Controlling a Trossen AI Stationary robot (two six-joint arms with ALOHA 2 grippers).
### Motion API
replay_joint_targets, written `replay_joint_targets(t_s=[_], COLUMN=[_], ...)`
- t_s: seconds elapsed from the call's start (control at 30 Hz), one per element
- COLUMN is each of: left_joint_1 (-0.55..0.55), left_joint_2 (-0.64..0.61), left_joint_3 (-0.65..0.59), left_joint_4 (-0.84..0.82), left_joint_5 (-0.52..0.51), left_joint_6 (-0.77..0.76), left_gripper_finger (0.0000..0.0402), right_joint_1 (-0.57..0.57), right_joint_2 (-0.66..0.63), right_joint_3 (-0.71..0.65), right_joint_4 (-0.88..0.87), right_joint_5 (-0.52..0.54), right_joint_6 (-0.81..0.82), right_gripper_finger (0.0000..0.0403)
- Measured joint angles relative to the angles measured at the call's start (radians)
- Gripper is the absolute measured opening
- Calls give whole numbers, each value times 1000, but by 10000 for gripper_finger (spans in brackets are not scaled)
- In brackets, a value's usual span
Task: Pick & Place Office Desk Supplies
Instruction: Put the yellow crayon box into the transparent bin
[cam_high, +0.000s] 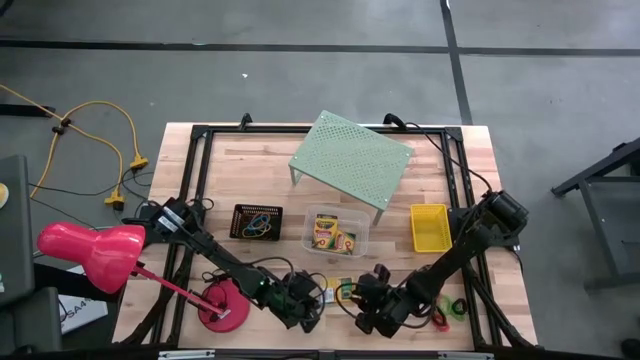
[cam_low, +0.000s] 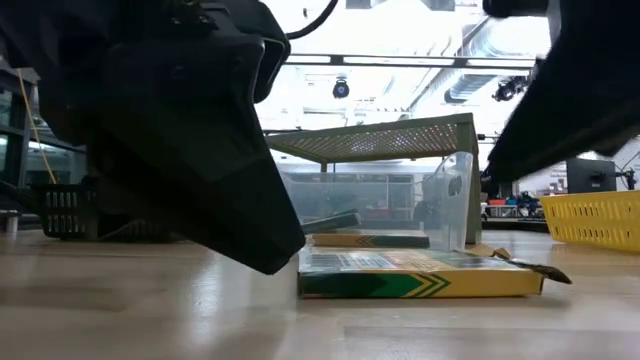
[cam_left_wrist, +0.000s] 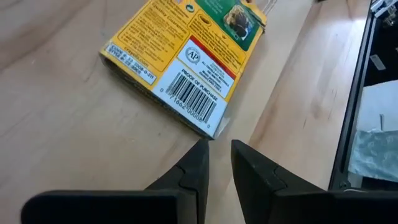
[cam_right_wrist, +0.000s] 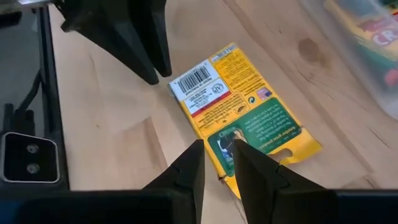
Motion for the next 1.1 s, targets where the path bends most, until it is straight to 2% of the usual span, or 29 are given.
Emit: replay_joint_targets(t_s=[0.13,0.27,0.33,0.43,0.6,0.73,0.93,1.1], left_joint_1=[0,-4,-7,-5,25,41,52,72], left_joint_2=[-15,-55,-69,-79,-79,-79,-79,-79], left_joint_3=[0,0,0,0,0,0,0,0], left_joint_4=[-12,-21,-20,-23,-67,-138,-147,-145], left_joint_5=[12,38,38,42,127,160,219,224], left_joint_6=[78,270,297,223,68,3,-58,-102], left_gripper_finger=[63,63,63,63,64,75,126,175], right_joint_1=[0,0,-2,-2,-8,-8,-7,-6], right_joint_2=[32,40,39,39,38,38,38,38], right_joint_3=[0,-1,0,0,0,0,0,0], right_joint_4=[18,21,31,59,71,70,70,70], right_joint_5=[-16,-26,-16,-7,-6,-4,-3,-3], right_joint_6=[0,0,-2,-18,-30,-37,-63,-84], right_gripper_finger=[73,73,73,73,73,73,73,73])
